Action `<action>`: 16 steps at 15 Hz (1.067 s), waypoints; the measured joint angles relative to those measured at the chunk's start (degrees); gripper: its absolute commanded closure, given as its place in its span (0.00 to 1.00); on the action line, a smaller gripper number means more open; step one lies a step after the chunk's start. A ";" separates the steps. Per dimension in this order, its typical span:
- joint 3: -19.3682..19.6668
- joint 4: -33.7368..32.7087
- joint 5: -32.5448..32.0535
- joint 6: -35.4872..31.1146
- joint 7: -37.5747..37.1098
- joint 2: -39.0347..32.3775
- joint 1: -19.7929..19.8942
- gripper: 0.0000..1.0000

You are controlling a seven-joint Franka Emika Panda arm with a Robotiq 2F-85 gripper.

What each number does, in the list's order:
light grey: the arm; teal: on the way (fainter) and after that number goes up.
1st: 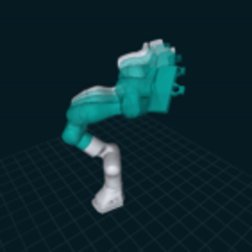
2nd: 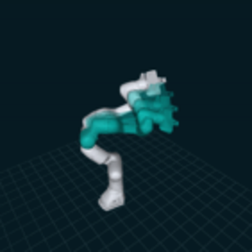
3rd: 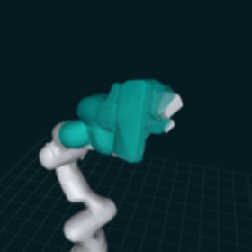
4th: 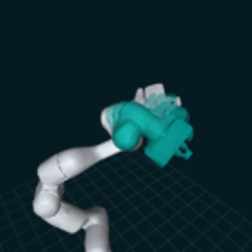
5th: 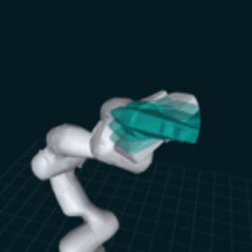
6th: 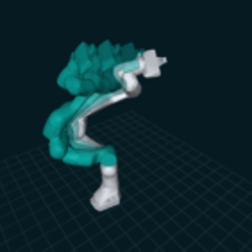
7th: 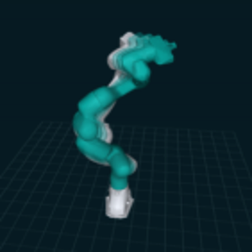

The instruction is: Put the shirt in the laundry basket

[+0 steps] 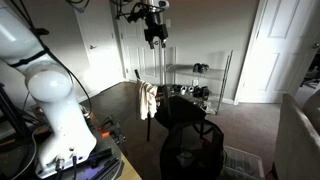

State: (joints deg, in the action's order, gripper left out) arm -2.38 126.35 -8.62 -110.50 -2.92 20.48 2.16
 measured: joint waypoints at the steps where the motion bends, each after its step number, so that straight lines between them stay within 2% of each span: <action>1: 0.01 0.00 0.00 0.00 0.00 0.00 0.00 0.00; 7: -0.03 -0.04 -0.05 0.00 0.00 -0.16 -0.19 0.00; 9: -1.11 -0.33 -0.06 -0.18 0.00 -1.66 -1.27 0.00; 13: -5.23 -0.51 0.16 -6.42 -3.48 -8.79 -6.06 0.00; 16: -6.18 -3.59 0.16 -9.28 -5.51 -16.54 -7.64 0.00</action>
State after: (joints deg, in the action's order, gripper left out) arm -8.56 122.76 -8.46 -119.78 -8.43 3.93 -5.48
